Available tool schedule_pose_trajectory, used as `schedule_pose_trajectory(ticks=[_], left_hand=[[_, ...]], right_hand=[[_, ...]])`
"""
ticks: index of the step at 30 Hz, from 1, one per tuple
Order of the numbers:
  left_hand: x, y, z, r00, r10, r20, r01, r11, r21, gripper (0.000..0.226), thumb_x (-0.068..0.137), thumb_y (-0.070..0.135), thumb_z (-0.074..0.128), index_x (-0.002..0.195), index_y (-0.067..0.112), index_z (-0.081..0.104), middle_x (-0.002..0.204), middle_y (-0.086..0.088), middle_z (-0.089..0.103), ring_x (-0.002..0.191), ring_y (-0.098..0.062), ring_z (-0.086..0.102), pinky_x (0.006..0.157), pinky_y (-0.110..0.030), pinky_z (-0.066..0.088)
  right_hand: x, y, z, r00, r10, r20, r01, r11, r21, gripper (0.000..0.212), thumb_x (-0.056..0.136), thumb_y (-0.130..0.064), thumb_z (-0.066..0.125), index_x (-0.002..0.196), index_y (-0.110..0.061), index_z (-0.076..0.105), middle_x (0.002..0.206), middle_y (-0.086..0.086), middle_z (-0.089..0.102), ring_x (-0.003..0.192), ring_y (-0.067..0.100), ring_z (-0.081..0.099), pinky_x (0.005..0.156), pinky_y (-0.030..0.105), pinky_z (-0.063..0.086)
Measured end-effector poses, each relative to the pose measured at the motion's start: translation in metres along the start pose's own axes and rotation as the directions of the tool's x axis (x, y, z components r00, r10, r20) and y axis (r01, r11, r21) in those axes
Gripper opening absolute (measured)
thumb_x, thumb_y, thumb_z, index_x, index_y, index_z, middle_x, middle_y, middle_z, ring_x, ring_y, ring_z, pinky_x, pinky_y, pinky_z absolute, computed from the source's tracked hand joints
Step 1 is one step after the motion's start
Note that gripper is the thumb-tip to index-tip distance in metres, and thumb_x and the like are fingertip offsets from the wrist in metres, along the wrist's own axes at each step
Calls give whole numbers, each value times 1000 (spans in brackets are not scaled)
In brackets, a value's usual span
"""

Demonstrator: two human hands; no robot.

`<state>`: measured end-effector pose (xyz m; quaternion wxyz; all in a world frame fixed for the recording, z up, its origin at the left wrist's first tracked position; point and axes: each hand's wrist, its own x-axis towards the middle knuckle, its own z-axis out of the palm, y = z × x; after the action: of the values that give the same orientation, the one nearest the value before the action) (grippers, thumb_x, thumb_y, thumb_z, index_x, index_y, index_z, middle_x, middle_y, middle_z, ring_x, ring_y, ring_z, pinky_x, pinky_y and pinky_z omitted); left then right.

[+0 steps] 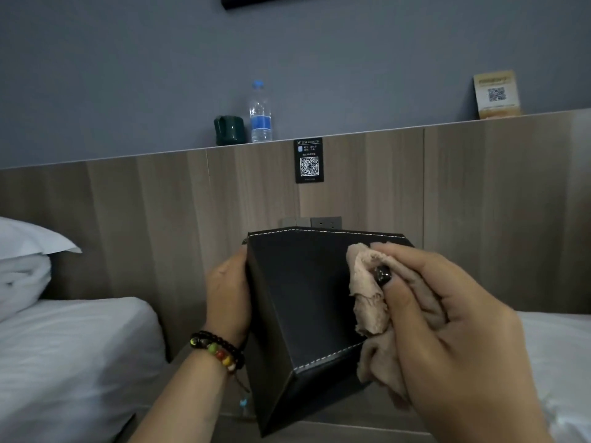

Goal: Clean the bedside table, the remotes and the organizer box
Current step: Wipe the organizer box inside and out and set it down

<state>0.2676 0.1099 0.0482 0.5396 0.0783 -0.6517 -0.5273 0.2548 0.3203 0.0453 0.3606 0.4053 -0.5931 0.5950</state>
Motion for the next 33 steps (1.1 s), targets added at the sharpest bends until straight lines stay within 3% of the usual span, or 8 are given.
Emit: schedule_pose_trajectory(ticks=[4,10,13,16,23,28,31,33], left_hand=[[-6,20,3,990,-67,128,93,974,-208,48,88,53,51,71,9,55,71,-10,47,63,-17,47,61,-31,37],[-15,24,9,998,37,43,-28,983,-183,41,101,31,40,72,5,53,66,-11,47,57,-15,45,50,-23,37],[-10,17,3,969,233,78,-236,972,20,26,95,23,50,70,18,50,62,-8,47,57,-9,45,56,-18,38],[-11,11,-3,941,291,170,-324,922,212,32,74,43,43,89,18,57,93,-16,61,85,-22,55,77,-34,45],[-9,31,11,999,9,47,-5,996,-92,33,97,22,43,70,5,53,65,-11,40,48,-6,38,48,-24,32],[-13,20,3,913,372,169,-400,898,185,17,73,43,53,70,26,53,68,16,46,55,6,44,63,-10,38],[-12,14,-1,941,301,154,-327,928,180,56,60,71,63,64,18,45,79,15,48,63,12,51,65,-7,43],[-14,24,4,961,234,149,-243,969,42,51,90,47,52,61,7,43,60,13,46,52,4,43,51,-10,35]], right_hand=[[2,-6,-3,997,-58,44,64,986,-152,25,82,-17,57,102,-23,71,95,-18,68,98,-9,59,84,-4,36],[11,-35,19,975,-157,157,201,924,-326,18,75,-11,55,77,-22,69,75,-6,67,73,13,65,64,19,46],[18,-48,37,936,-105,336,214,928,-306,20,77,-16,48,79,-17,68,77,-1,64,73,20,63,57,36,54],[28,-54,49,874,-131,468,276,926,-258,19,81,-16,50,82,-13,68,76,3,63,68,23,62,57,45,54],[65,-30,39,938,44,345,69,948,-309,19,92,-12,55,95,-17,73,77,1,67,64,7,59,55,11,47],[38,-28,63,877,86,473,59,957,-283,16,87,-3,57,95,-4,70,89,16,69,82,27,66,71,34,50],[30,-32,49,872,-16,490,186,936,-300,16,83,-3,58,93,-6,71,87,11,70,78,26,65,68,35,49],[37,-35,25,904,-29,426,181,930,-321,19,83,-7,59,89,-17,73,78,0,71,71,16,64,64,19,46]])
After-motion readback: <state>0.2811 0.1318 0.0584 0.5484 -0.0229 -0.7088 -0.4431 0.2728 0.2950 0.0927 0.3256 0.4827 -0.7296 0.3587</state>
